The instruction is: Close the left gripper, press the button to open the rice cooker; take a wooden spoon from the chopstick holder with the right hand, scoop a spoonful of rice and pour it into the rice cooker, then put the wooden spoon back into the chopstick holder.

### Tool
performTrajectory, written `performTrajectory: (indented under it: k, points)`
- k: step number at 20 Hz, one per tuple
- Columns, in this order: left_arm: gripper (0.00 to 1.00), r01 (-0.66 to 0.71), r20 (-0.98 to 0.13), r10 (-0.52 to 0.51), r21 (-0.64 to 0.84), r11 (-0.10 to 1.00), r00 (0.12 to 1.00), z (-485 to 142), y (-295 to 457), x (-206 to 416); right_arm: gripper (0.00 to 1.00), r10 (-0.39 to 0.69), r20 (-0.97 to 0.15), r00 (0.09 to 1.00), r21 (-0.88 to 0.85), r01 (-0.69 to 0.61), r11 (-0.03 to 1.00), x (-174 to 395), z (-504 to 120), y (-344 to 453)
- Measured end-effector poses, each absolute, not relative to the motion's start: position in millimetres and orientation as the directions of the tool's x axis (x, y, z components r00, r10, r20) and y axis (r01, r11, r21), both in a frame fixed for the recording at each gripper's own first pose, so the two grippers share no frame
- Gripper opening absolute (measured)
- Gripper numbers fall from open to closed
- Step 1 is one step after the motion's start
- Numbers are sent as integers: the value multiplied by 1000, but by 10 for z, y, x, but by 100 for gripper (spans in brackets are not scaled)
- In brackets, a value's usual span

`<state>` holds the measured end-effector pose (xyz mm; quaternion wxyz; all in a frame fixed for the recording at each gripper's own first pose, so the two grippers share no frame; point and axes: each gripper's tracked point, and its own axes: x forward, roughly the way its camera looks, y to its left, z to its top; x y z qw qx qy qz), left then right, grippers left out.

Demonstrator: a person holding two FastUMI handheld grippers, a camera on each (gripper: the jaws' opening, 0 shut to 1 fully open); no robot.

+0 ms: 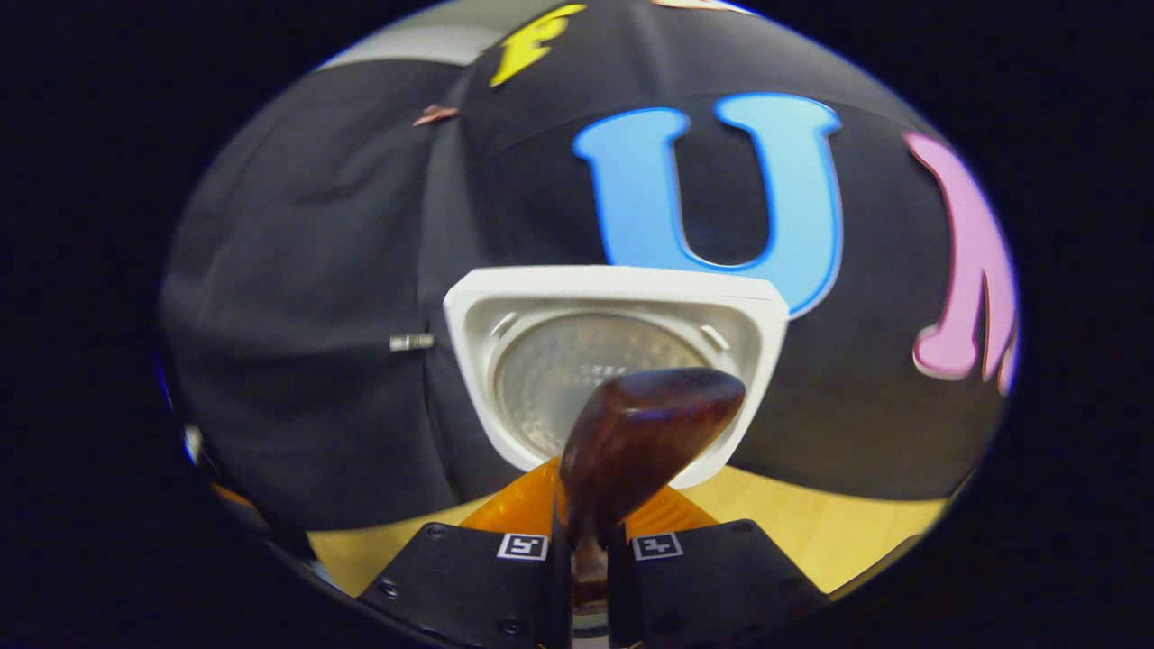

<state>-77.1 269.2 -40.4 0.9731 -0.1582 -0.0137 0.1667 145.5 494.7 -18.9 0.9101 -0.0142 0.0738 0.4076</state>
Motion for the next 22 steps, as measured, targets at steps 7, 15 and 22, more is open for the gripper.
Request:
performTrajectory:
  k: [7, 15, 22]
  points:
    - [95, -293, -24, 300, -292, 910, 954, -260, 2423, -689, 19, 695, -143, 704, 306, -637, 708, 1720, 162, 4355]
    - [96, -203, 5, 209, -230, 952, 978, 84, 1623, -402, 19, 578, -108, 809, 359, -510, 781, 1997, 498, 2895]
    - [95, -142, 2, 145, -181, 973, 989, 214, 895, -145, 19, 403, -96, 910, 315, -357, 879, 2130, 527, 1254]
